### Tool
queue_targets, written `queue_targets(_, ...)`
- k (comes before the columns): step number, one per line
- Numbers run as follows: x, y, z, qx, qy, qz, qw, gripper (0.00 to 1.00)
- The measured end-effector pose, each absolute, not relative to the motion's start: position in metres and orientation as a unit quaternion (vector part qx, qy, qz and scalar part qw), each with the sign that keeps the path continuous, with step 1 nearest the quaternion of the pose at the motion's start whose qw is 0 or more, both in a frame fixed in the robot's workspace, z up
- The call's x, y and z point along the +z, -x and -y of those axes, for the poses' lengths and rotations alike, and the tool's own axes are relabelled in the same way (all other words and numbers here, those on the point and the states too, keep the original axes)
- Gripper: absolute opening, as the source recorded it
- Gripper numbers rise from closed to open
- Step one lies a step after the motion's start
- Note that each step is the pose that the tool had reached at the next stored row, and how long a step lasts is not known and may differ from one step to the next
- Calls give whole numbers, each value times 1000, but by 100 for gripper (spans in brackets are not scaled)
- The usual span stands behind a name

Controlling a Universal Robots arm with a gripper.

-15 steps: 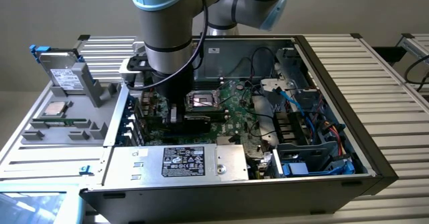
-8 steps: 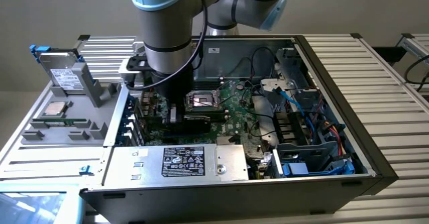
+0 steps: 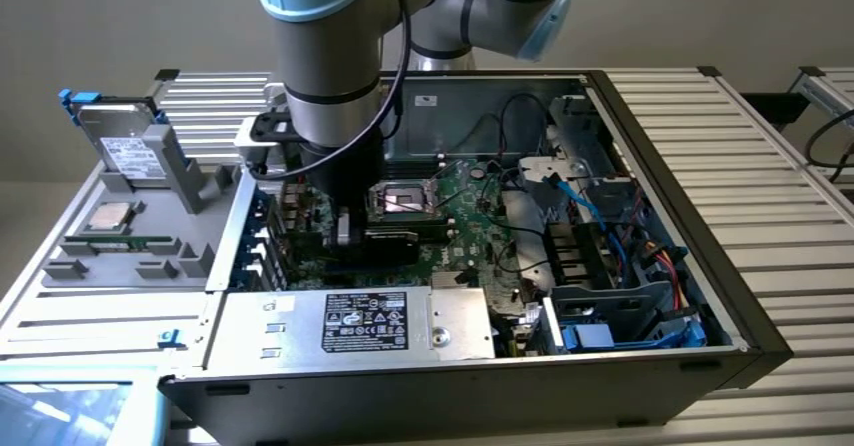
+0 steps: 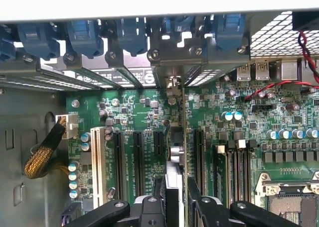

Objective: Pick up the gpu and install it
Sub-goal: 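Insert the gpu into the slot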

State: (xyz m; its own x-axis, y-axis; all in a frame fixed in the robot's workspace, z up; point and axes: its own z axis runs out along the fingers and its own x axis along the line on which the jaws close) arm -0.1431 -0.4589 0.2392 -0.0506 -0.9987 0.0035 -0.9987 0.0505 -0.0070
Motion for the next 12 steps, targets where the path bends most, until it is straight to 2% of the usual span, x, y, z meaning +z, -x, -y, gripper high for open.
queue_targets(12,238,141,459,-4,689,-725,1,28)
